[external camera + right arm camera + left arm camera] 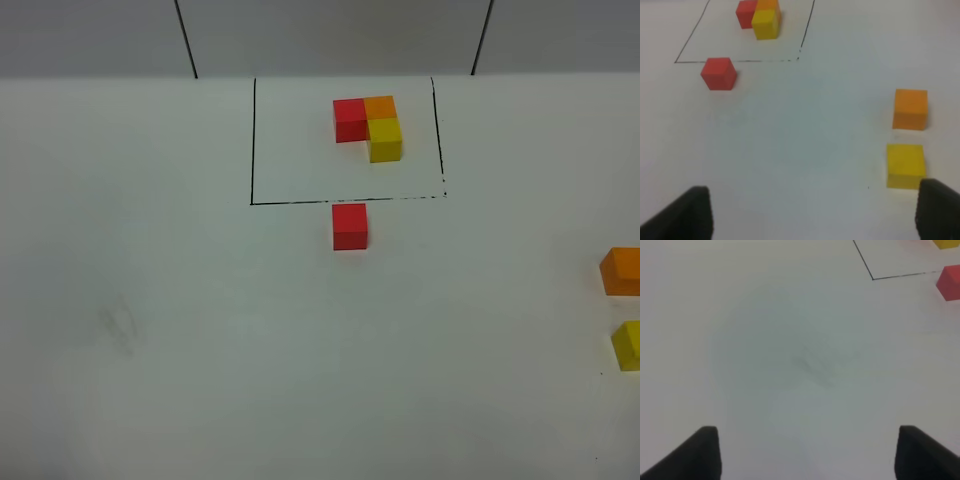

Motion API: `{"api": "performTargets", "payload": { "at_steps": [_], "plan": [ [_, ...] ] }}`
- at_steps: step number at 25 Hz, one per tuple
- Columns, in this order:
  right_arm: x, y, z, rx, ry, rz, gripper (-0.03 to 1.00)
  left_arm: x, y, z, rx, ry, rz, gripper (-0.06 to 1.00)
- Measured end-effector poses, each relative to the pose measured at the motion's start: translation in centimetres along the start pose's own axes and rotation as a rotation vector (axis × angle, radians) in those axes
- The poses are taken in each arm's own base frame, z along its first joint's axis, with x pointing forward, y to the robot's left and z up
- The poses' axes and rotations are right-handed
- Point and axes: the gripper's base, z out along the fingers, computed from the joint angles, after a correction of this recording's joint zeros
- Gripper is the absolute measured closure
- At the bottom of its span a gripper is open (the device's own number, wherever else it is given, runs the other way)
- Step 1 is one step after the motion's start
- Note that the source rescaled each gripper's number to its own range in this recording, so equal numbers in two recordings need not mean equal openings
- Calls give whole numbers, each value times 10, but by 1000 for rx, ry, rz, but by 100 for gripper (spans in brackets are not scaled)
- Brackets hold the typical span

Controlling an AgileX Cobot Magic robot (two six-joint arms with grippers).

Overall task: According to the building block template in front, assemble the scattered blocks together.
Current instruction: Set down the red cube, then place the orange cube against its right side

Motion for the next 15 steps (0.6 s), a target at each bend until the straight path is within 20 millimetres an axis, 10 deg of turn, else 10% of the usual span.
{"api": "performTargets", "payload": {
  "at_steps": [8,15],
  "plan": [
    [-24,3,40,12,217,93,-3,0,0,0,-1,0,0,61],
    [-57,-1,128,81,384,195,-3,0,0,0,-1,0,-1,69]
  ]
}}
